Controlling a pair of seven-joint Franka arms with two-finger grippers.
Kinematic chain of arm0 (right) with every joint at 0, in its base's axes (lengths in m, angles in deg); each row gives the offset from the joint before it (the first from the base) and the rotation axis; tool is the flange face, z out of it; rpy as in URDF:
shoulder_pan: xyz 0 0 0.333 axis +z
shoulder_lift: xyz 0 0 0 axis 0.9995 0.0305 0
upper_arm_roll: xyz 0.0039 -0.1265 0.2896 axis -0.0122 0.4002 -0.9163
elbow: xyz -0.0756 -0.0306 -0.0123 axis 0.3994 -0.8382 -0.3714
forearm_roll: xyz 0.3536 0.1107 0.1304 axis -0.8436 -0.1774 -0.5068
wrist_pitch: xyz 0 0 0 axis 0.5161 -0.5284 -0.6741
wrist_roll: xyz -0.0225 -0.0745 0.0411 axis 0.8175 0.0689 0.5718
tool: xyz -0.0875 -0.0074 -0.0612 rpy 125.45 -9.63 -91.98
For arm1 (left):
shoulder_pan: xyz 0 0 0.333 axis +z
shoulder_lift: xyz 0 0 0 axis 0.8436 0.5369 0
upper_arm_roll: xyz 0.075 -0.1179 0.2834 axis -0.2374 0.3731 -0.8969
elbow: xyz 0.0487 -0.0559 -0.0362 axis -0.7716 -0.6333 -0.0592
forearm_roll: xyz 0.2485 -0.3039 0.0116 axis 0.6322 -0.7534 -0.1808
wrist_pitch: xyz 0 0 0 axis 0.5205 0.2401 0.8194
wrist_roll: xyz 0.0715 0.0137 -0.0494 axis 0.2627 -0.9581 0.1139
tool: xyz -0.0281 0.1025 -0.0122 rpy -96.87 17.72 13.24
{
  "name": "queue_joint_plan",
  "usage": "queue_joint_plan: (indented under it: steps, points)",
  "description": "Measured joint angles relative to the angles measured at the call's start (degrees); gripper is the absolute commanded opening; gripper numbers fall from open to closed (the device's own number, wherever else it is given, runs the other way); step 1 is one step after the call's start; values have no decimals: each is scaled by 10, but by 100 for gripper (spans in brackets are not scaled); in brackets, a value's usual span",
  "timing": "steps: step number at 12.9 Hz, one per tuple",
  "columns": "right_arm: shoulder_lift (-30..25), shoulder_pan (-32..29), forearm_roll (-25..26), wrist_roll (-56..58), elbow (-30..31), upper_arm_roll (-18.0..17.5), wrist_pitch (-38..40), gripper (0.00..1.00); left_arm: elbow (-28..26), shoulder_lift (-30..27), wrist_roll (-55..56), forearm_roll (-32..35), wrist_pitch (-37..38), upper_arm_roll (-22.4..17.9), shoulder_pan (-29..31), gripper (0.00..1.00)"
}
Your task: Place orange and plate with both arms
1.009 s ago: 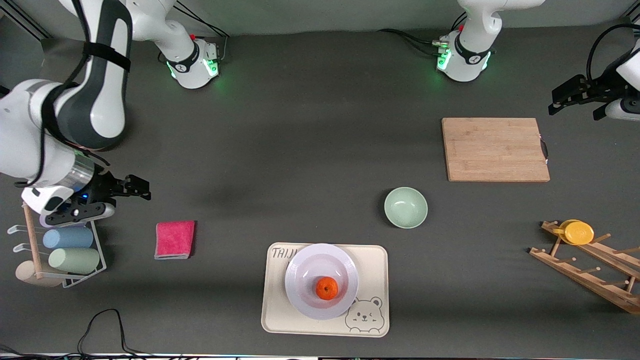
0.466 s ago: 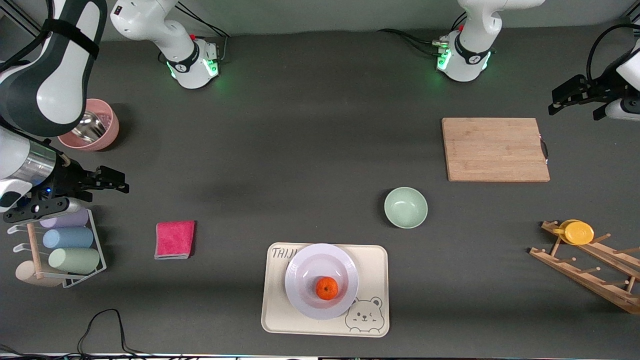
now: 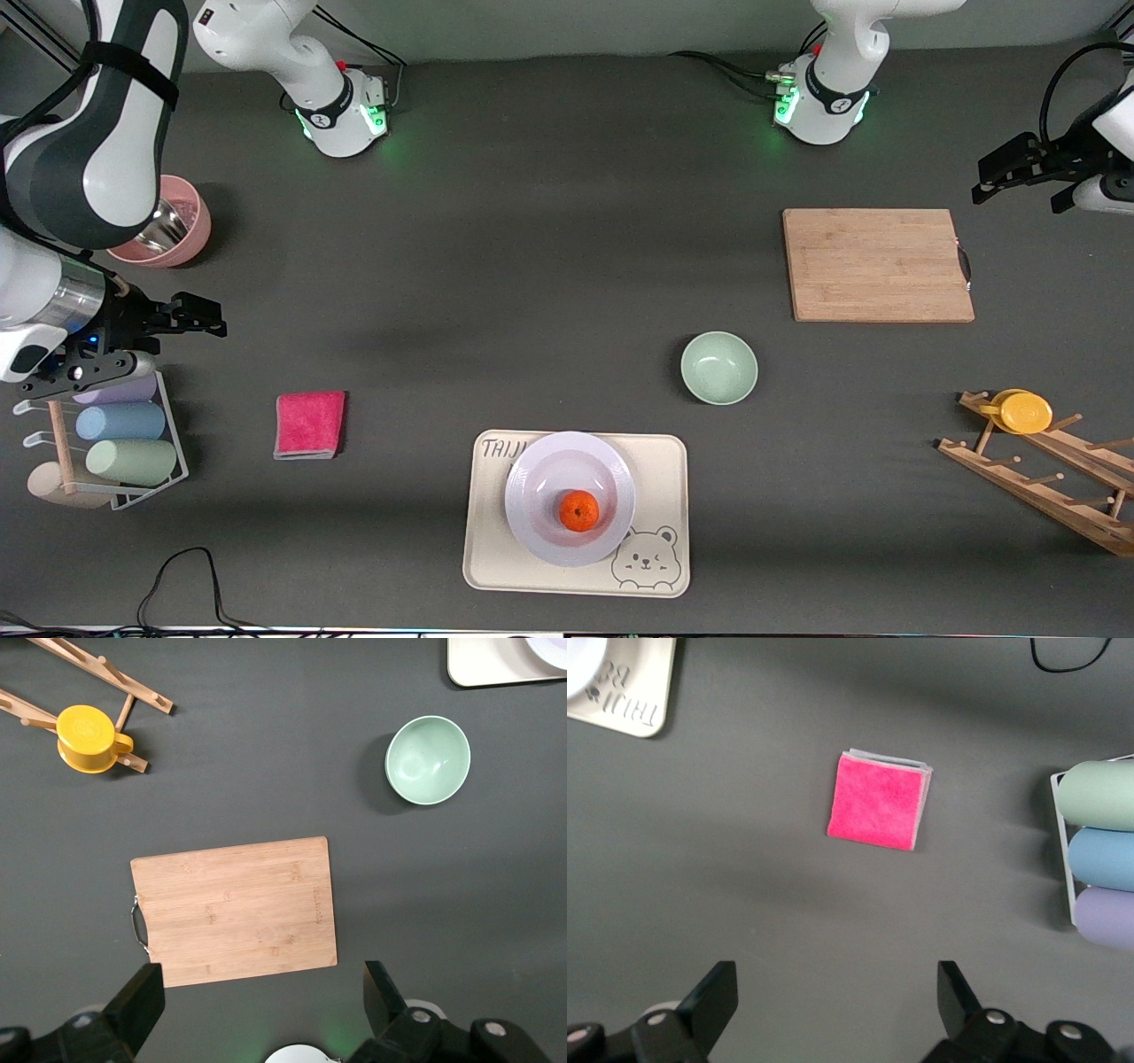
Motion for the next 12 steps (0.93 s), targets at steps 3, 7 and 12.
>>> queue_joint_plan:
  steps: [3,7,12]
  points:
    - [-66,-136,78,-4,-15,-165,2,100,0,0,0,0,0,0,0,100]
    - [-154,-304,140,-64,-15,-376,41,100,0,0,20,1,0,0,1,100]
    - [-213,-453,171,-138,25,-568,54,100,1,0,57,1,0,0,1,100]
